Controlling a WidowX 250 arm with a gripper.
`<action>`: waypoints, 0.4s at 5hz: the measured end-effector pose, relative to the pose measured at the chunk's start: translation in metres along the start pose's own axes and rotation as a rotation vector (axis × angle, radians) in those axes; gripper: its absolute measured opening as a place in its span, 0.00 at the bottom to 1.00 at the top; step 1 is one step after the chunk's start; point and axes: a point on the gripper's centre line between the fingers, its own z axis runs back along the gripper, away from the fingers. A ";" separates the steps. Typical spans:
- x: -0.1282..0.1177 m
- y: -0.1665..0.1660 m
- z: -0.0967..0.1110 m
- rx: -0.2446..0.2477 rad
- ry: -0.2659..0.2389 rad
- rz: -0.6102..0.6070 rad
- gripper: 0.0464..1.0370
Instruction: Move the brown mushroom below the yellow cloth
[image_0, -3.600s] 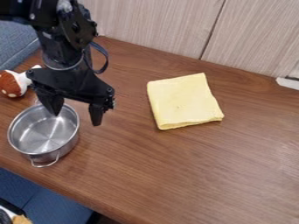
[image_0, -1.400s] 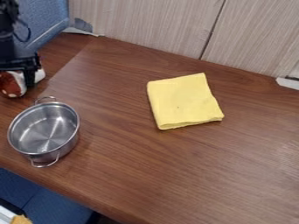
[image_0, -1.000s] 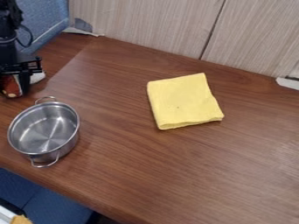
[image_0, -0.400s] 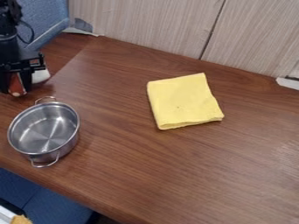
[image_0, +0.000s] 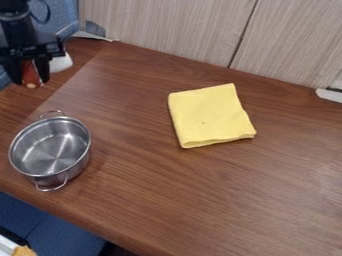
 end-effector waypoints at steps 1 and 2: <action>-0.010 -0.022 0.040 -0.091 -0.053 -0.051 0.47; -0.038 -0.036 0.063 -0.132 -0.069 -0.116 0.47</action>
